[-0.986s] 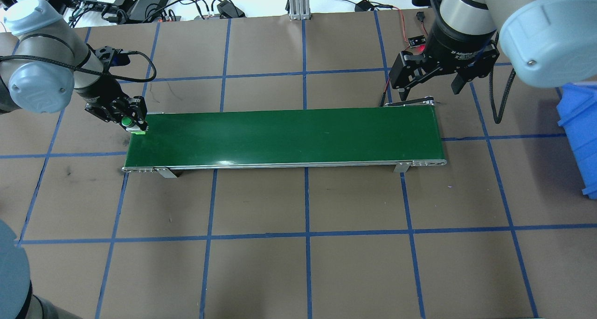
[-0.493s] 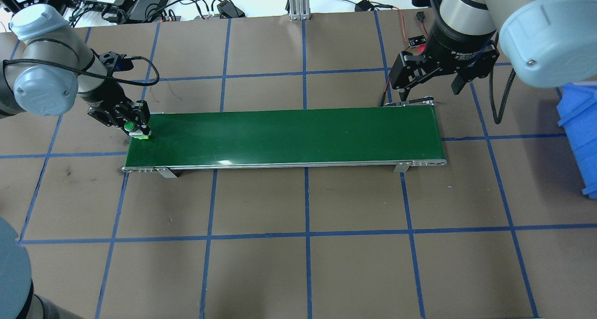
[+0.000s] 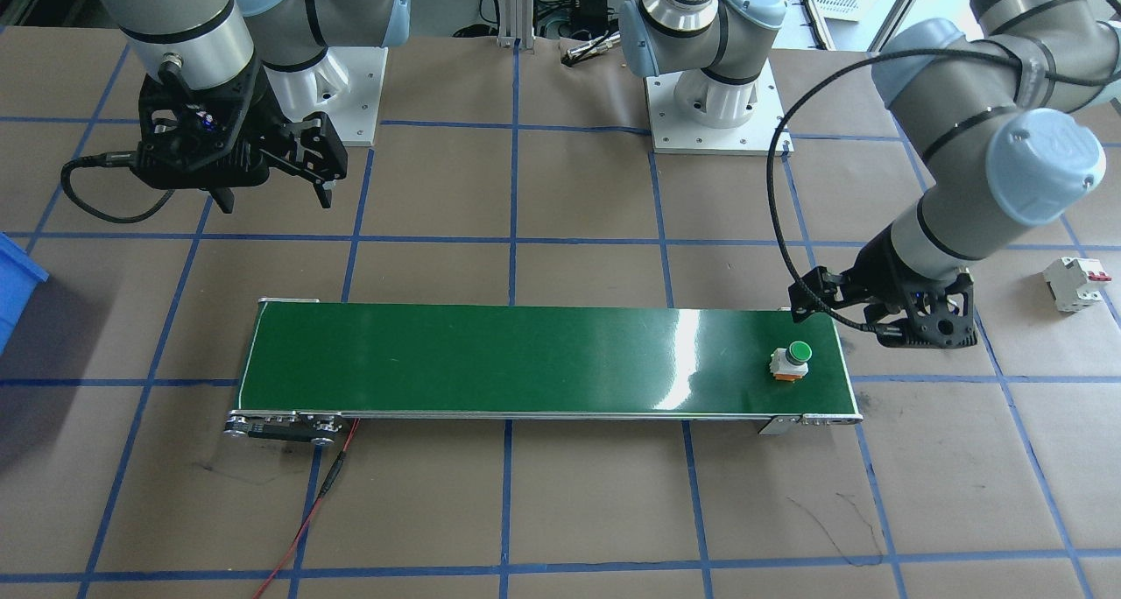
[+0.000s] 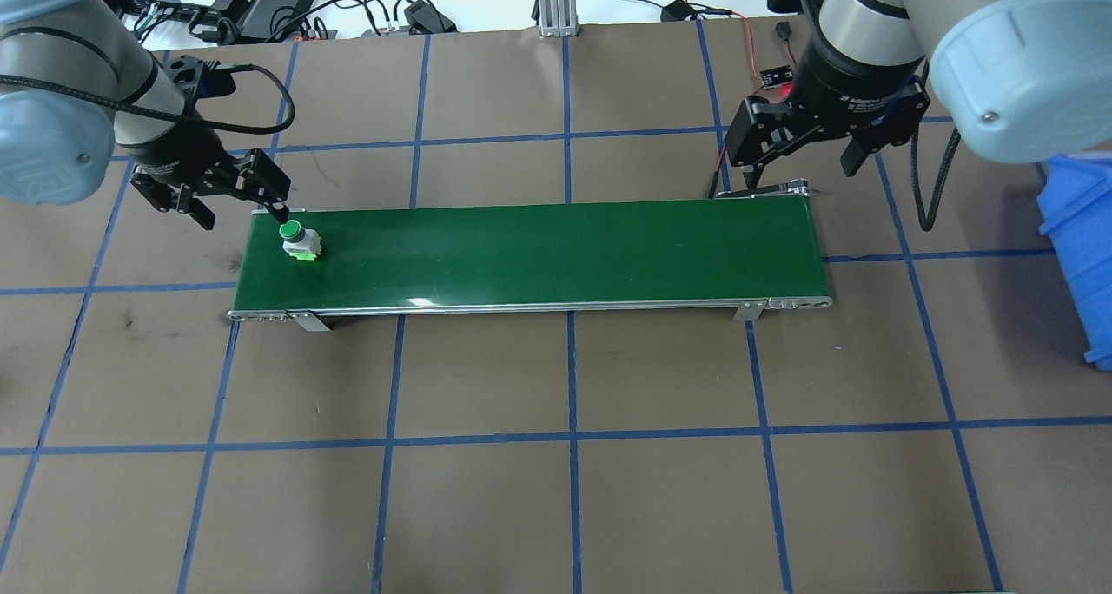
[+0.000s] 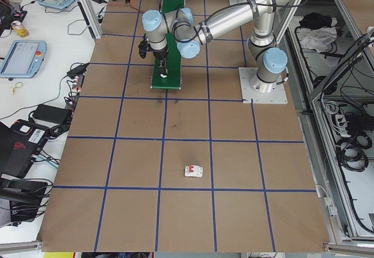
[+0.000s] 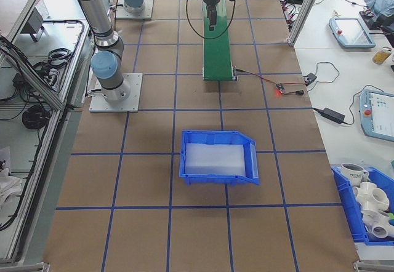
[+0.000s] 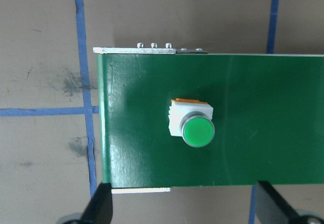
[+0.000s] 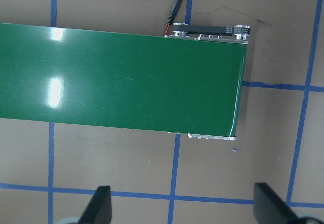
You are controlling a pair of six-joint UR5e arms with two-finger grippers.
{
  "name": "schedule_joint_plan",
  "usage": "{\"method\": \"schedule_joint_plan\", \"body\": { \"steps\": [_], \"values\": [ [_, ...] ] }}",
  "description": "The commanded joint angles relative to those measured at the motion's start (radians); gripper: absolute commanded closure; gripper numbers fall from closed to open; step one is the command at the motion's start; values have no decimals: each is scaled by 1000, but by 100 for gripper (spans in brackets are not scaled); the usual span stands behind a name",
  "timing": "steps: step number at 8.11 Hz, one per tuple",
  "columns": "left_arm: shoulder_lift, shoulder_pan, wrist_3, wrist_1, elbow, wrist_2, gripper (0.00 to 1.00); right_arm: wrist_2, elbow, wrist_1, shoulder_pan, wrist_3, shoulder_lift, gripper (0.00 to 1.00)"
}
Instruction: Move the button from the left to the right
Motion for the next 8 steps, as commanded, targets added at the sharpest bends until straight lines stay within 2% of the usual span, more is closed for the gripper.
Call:
{"method": "schedule_joint_plan", "body": {
  "steps": [1,3,6,8],
  "values": [
    [140,-64,-117,-96,2,5,0,0,-1,0,0,0,0,0],
    [206,-87,-136,-108,4,5,0,0,-1,0,0,0,0,0],
    [222,-87,-130,-116,1,6,0,3,0,-3,0,-21,2,0],
    [242,-95,-130,-117,5,-4,0,6,5,-30,-2,-26,56,0]
  ]
}}
